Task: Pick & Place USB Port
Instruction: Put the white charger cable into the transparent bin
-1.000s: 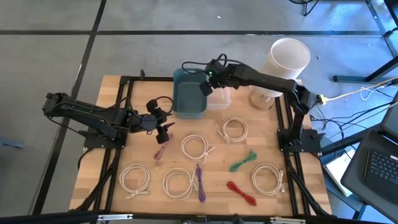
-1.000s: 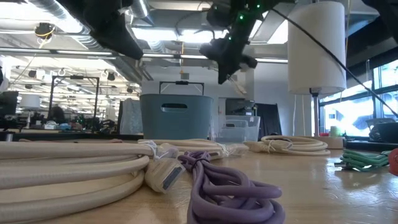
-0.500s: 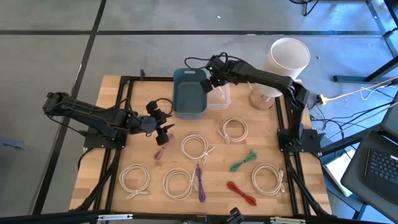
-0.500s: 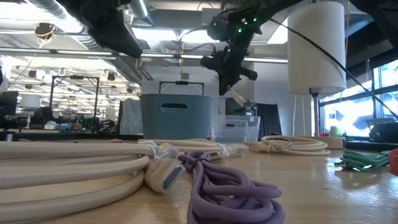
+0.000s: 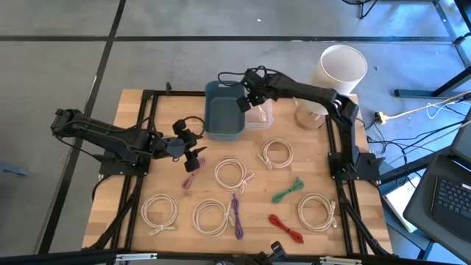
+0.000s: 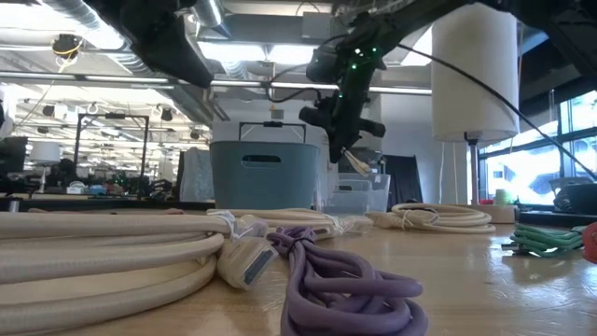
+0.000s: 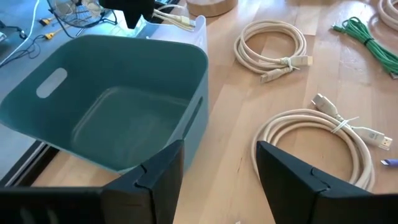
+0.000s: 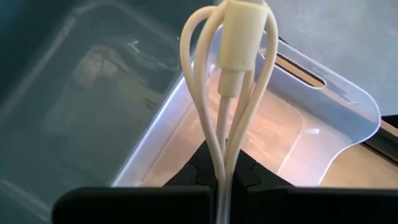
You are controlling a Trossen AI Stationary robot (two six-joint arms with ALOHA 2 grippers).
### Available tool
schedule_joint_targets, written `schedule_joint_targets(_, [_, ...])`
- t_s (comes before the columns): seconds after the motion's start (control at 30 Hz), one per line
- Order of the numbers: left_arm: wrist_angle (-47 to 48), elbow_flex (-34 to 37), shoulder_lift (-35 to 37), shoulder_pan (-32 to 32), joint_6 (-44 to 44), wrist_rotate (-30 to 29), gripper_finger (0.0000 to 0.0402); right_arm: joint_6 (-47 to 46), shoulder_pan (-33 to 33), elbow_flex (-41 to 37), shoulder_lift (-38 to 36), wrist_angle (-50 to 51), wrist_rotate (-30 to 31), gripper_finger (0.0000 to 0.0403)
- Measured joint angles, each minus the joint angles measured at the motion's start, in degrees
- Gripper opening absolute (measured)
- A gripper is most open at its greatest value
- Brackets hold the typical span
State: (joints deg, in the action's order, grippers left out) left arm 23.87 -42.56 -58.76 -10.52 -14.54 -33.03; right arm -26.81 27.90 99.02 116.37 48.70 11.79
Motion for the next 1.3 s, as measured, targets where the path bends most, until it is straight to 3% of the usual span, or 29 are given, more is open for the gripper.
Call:
schedule_joint_targets(0.77, [0.80, 0.02, 0.00, 0.00, -1.40, 1.41, 0.0194, -0.36, 1.52, -0.01, 7.55, 0.03, -0.86, 0.0003])
schedule_joint_targets(1.3, [0.80, 0.02, 0.00, 0.00, -1.40, 1.41, 0.0194, 1.57, 1.60, -0.02, 7.72, -1.11, -0.69, 0.0003])
